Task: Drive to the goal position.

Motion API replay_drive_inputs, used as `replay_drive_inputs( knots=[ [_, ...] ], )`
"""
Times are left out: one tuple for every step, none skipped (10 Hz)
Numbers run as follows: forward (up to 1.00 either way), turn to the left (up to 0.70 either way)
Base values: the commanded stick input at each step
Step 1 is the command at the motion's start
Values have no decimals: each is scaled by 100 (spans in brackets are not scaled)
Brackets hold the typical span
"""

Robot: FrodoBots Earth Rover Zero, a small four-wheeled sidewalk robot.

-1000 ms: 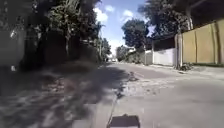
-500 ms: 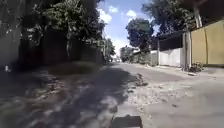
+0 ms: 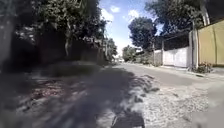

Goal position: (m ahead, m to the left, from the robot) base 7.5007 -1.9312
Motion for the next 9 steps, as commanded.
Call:
replay_drive_inputs(
  knots=[
    [100,0],
    [100,0],
    [100,0],
    [100,0],
    [100,0],
    [100,0],
    [100,0],
    [100,0],
    [100,0]
  ],
)
